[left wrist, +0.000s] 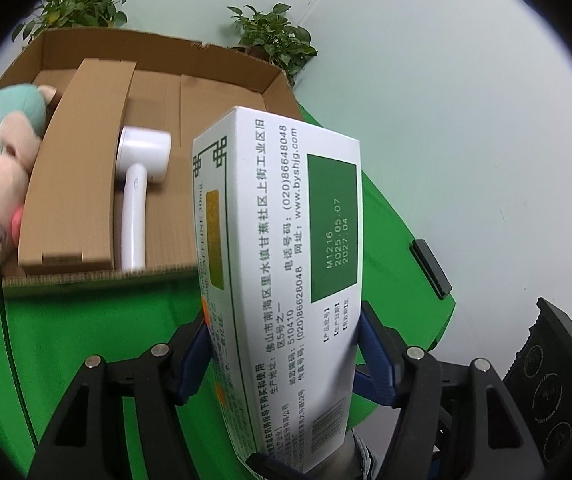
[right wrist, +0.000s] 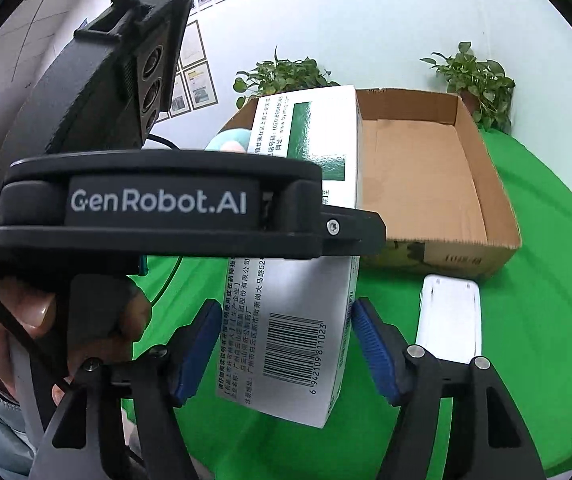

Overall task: Organize objects
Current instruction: 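Carry the medicine box into the tray and lower it beside the dryer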

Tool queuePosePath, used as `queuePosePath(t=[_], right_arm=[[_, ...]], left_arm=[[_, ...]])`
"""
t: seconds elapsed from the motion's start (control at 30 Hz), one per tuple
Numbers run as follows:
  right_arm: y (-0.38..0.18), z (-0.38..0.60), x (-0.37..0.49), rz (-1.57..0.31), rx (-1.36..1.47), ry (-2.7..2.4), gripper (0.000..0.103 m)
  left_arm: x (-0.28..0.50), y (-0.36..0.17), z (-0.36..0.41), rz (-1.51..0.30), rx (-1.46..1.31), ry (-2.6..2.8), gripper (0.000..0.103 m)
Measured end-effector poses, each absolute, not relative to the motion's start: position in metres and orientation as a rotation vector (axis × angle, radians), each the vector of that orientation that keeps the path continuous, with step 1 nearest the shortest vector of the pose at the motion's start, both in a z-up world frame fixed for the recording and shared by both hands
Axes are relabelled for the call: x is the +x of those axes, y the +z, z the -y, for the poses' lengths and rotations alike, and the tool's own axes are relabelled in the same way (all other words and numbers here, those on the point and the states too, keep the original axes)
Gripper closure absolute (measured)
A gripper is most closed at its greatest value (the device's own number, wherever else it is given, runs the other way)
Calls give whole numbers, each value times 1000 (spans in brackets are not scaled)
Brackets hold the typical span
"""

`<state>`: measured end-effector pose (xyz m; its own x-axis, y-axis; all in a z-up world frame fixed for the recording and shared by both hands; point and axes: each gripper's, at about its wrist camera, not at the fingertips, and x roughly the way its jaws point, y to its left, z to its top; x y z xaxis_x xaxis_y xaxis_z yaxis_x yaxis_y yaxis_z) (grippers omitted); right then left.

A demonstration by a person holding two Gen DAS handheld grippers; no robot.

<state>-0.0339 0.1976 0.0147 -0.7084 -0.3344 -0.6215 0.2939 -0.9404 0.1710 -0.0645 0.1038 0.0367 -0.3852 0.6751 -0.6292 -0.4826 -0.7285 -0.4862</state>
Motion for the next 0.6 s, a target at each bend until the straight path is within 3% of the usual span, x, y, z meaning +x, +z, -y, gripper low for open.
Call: queuePosePath(t=[0.33,0.6], right_arm=[[45,-212,-99,101,907,-2654,38],[44,-227,-170,161,951,-2608,38]], left_arm=[[-122,73,-124,234,-1061,2162,38],[-183,59,-156,213,-1125,2176,38]])
